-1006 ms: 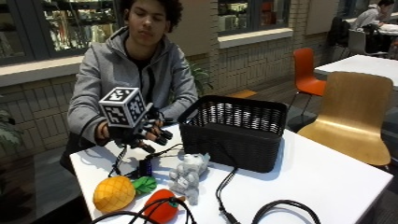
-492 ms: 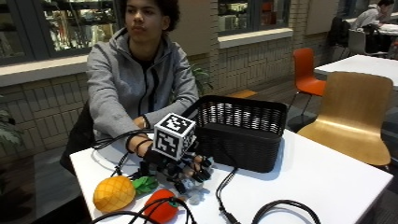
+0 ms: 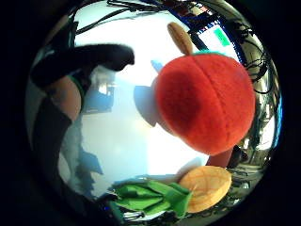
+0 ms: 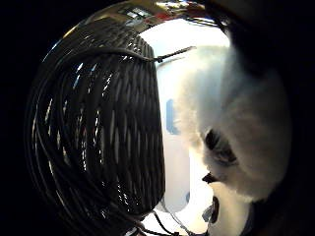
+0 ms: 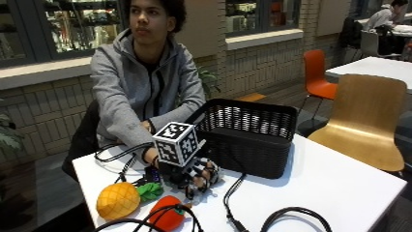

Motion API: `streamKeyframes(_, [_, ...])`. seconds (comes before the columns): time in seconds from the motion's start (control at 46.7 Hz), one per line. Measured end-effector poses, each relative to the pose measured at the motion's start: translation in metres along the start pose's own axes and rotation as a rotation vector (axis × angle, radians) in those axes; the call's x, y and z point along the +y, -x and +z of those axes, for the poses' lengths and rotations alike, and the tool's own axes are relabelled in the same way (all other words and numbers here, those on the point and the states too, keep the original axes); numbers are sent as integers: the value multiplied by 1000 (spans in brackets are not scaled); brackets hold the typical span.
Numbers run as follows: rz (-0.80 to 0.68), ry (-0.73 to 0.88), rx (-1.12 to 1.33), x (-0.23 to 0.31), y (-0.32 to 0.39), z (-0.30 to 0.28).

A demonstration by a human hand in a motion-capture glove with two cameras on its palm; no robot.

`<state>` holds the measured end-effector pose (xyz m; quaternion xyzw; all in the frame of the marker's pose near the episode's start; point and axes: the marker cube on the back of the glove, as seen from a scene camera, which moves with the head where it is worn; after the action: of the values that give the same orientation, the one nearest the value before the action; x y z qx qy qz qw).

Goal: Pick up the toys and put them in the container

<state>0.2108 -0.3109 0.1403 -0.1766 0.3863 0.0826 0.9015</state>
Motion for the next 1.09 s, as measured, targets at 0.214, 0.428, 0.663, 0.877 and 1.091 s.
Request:
streamKeyframes(0.214, [-1, -44, -6, 1, -9, -13])
streamKeyframes(0.428, [0, -184, -91, -1, -2, -84])
streamKeyframes(0.663, [-289, -242, -128, -1, 101, -144])
streamKeyframes(0.877, [-426, -85, -38, -8, 175, -117])
streamKeyframes(1.091, [-475, 72, 12, -9, 198, -88])
